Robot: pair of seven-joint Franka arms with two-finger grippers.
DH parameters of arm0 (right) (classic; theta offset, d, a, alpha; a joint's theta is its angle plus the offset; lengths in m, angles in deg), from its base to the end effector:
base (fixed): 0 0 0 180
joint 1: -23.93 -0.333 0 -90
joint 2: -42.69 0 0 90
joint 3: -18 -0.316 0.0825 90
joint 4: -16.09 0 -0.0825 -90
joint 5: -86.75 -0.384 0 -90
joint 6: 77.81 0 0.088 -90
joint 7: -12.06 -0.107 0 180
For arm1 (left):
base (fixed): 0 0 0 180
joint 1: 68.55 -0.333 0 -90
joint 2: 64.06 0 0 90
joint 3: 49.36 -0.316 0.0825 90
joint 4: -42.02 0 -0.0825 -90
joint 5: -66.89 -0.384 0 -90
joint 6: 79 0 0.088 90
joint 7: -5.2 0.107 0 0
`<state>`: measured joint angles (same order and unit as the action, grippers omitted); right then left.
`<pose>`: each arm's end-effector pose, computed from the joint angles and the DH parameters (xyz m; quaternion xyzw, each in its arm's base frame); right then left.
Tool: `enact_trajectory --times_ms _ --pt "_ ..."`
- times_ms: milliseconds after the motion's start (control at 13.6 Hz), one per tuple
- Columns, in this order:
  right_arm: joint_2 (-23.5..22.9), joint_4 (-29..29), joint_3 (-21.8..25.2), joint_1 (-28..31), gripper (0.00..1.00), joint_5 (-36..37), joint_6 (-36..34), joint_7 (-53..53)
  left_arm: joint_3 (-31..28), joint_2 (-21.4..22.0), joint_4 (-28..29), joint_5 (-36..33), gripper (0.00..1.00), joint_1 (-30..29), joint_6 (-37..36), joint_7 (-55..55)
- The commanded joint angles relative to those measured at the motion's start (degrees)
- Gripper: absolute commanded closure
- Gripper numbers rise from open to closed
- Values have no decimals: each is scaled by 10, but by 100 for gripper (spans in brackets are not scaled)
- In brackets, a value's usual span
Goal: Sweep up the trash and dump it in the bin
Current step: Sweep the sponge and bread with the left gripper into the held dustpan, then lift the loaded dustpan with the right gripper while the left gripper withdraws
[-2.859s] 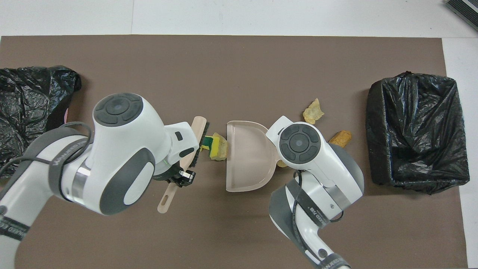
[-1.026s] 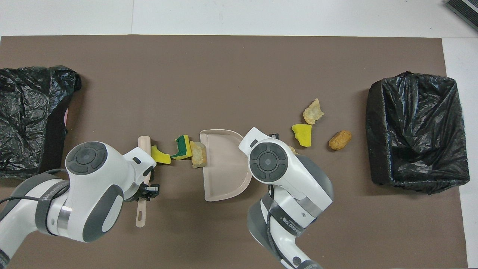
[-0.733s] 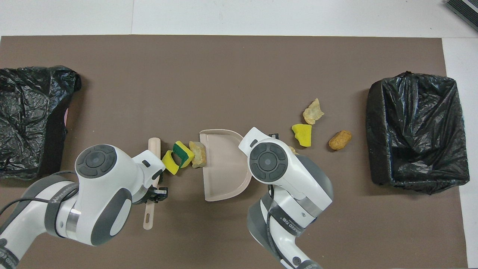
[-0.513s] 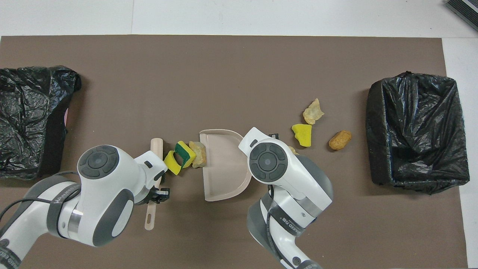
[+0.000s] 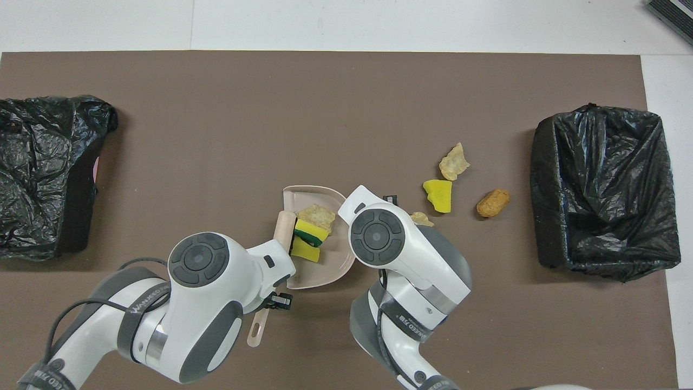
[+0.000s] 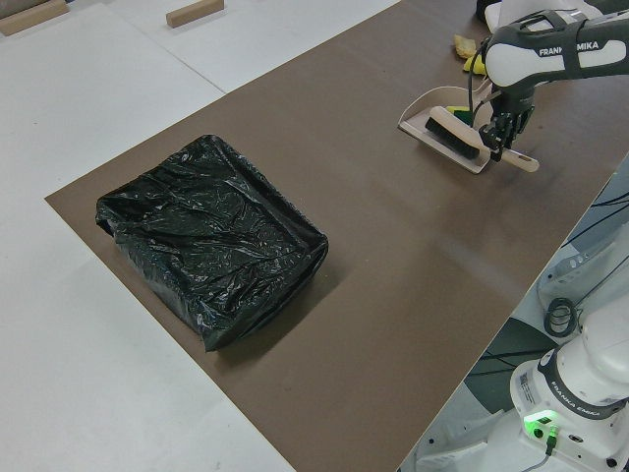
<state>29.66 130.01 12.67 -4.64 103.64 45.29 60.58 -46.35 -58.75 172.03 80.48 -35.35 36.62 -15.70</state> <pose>0.4972 0.3175 0.3464 0.6898 0.7149 -0.0457 0.1049 0.3844 -0.2986 0.3862 0.9892 -0.0727 -0.1167 0.0502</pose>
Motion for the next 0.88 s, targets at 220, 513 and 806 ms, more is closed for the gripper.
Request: enact_trajectory --times_ms 220,513,806 --pt "-11 -12 -3 21 100 5 21 -6 -12 33 -37 0 100 3 -71 -127" --pt "-1 -24 -3 38 100 -3 8 27 -9 75 -14 -32 100 9 -130 -154" --pt "19 -47 -3 53 100 -34 -35 51 -2 114 41 -32 100 30 -116 -156"
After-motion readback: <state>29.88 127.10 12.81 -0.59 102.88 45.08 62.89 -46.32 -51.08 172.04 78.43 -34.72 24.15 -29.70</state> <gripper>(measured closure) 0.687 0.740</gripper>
